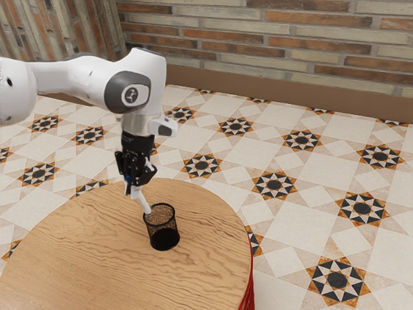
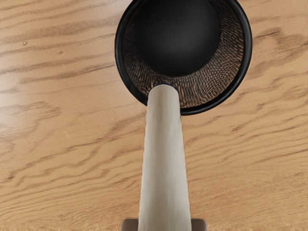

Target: Put the marker into the pen holder.

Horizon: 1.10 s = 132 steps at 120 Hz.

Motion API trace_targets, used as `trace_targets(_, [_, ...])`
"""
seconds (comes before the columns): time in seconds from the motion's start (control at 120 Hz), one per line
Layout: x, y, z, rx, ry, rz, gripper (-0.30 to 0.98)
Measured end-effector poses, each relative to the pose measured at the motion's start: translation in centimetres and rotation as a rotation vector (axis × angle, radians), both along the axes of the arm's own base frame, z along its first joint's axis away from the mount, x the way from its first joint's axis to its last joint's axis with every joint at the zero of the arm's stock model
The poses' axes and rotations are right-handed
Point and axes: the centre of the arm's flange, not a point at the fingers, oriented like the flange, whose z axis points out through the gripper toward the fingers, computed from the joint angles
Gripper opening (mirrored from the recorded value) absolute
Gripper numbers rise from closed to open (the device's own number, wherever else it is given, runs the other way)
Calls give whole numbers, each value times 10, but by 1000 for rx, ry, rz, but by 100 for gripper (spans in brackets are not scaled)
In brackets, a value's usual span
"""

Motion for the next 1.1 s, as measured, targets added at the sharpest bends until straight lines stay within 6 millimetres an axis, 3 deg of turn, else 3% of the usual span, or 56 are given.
trace_targets(0.133, [7, -3, -11, -7, 28, -6, -7])
trace_targets(0.267, [20, -7, -7, -12, 16, -16, -7])
trace_targets(0.533, [44, -14, -40, -18, 29, -36, -6])
trace_targets(0.733, [52, -14, -59, -18, 27, -44, -6])
trace_targets(0.908, [53, -14, -59, -20, 15, -50, 31])
trace_targets(0.933, [53, -13, -54, -20, 5, -50, 35])
trace_targets(0.967, [52, -12, -30, -20, -40, -49, 40])
trace_targets(1.05, [38, -1, 74, -22, -252, -36, 49])
trace_targets(1.1, [30, 5, 118, -31, -358, -27, 53])
